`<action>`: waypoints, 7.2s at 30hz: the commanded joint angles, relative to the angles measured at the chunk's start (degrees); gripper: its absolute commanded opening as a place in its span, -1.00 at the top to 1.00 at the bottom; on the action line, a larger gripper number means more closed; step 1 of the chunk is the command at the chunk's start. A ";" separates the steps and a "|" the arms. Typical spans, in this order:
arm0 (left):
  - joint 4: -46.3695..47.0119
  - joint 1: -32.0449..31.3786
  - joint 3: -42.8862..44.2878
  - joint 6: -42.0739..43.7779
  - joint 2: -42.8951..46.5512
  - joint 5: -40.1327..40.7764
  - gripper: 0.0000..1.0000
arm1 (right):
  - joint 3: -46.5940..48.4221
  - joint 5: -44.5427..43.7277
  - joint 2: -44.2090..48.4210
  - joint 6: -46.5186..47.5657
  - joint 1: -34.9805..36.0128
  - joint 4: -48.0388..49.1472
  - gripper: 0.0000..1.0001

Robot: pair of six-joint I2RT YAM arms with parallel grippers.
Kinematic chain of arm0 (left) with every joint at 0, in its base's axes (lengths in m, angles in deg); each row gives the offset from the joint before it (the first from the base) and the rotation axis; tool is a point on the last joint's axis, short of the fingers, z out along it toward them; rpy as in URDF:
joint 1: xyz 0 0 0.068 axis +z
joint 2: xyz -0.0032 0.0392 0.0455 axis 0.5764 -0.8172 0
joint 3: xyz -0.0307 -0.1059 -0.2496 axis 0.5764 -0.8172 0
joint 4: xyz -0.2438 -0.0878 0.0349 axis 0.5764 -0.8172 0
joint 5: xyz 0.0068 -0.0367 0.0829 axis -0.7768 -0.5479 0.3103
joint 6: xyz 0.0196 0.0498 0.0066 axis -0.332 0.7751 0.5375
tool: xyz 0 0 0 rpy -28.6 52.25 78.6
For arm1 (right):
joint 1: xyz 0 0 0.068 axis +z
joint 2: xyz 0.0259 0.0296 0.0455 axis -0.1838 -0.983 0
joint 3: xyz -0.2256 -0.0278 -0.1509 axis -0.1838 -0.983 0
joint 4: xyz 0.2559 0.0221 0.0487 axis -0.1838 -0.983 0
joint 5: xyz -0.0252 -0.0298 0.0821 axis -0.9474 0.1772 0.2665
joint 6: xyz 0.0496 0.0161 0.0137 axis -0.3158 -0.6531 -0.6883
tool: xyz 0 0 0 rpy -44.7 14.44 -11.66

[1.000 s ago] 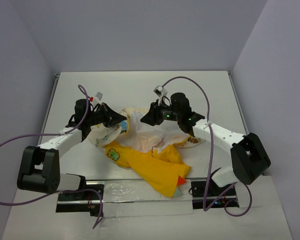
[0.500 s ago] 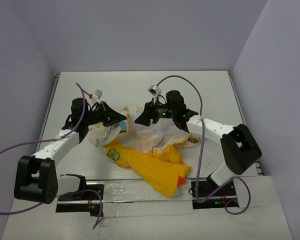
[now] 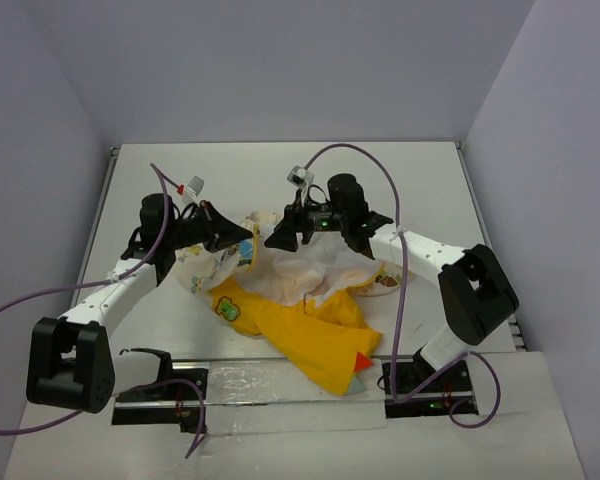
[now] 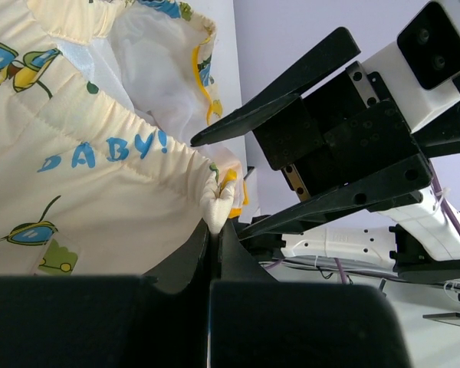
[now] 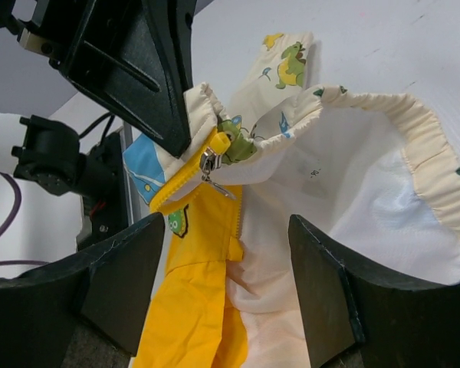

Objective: Zip up the jacket

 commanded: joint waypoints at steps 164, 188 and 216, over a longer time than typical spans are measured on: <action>10.55 0.17 -6.63 -2.72 9.44 10.87 1.00 | -11.55 -28.31 11.11 -18.89 -6.70 -18.52 1.00; 17.68 0.17 -9.68 4.97 15.24 13.63 1.00 | -5.27 -29.68 16.93 -11.79 -7.67 -24.21 1.00; 45.10 -0.45 -13.96 -7.94 6.06 -3.39 1.00 | -4.83 -10.85 23.67 -10.38 -6.47 -12.34 1.00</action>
